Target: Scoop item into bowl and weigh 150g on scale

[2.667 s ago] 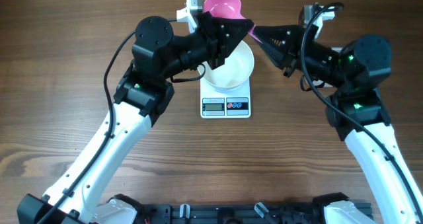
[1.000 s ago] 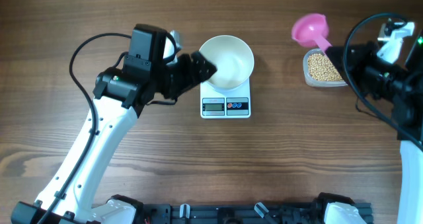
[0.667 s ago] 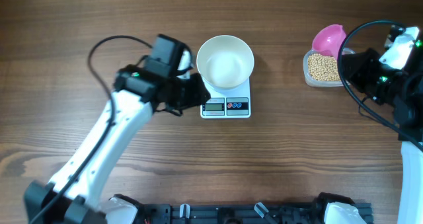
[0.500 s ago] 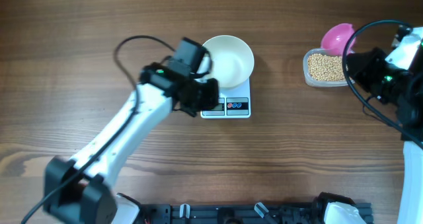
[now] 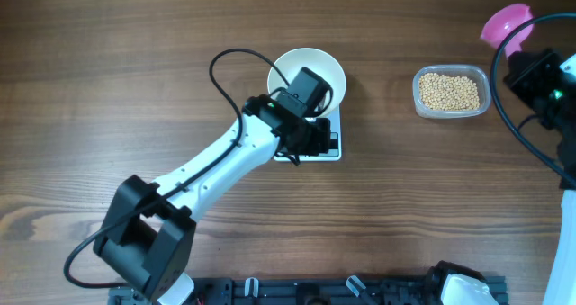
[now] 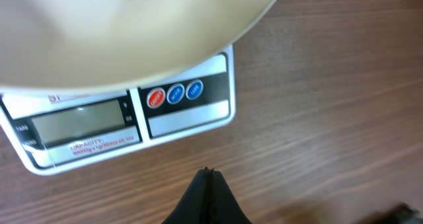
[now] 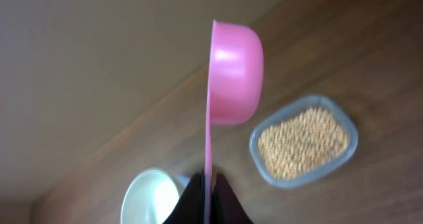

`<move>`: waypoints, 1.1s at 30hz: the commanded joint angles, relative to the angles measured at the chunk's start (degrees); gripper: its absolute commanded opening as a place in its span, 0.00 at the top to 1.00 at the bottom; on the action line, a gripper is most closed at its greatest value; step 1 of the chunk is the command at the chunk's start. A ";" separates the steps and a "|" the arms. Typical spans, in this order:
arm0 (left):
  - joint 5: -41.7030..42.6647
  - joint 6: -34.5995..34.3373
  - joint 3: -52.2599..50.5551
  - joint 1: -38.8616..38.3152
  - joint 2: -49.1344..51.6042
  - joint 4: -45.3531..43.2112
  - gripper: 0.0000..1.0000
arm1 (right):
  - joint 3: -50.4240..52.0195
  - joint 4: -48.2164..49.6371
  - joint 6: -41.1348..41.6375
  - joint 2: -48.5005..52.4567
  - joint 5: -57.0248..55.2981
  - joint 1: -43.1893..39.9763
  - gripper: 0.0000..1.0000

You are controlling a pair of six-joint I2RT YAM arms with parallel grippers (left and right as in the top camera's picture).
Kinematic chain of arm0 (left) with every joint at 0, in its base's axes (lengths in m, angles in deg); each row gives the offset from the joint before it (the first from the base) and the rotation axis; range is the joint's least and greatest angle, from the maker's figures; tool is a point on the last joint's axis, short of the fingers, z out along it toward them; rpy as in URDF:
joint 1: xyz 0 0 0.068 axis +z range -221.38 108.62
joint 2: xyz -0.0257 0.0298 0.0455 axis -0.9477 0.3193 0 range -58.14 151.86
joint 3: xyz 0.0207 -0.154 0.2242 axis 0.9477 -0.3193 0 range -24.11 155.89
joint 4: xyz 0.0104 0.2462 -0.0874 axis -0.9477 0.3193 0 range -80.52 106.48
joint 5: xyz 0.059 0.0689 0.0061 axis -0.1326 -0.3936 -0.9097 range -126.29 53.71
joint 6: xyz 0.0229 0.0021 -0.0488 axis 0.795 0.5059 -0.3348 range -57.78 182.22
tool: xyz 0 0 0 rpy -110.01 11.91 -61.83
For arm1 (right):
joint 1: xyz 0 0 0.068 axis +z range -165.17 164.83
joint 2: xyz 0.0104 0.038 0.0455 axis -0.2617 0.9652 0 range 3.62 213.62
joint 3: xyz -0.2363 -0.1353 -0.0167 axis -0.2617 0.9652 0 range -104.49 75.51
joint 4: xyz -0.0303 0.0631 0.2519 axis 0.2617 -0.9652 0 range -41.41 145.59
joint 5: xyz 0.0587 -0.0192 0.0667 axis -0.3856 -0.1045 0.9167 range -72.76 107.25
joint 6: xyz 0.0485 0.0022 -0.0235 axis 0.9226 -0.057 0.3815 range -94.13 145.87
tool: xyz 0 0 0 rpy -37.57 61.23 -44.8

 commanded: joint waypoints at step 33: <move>-14.97 0.33 -0.22 -2.62 8.85 -6.56 0.96 | -1.51 3.93 -2.62 0.44 -6.16 -0.94 0.96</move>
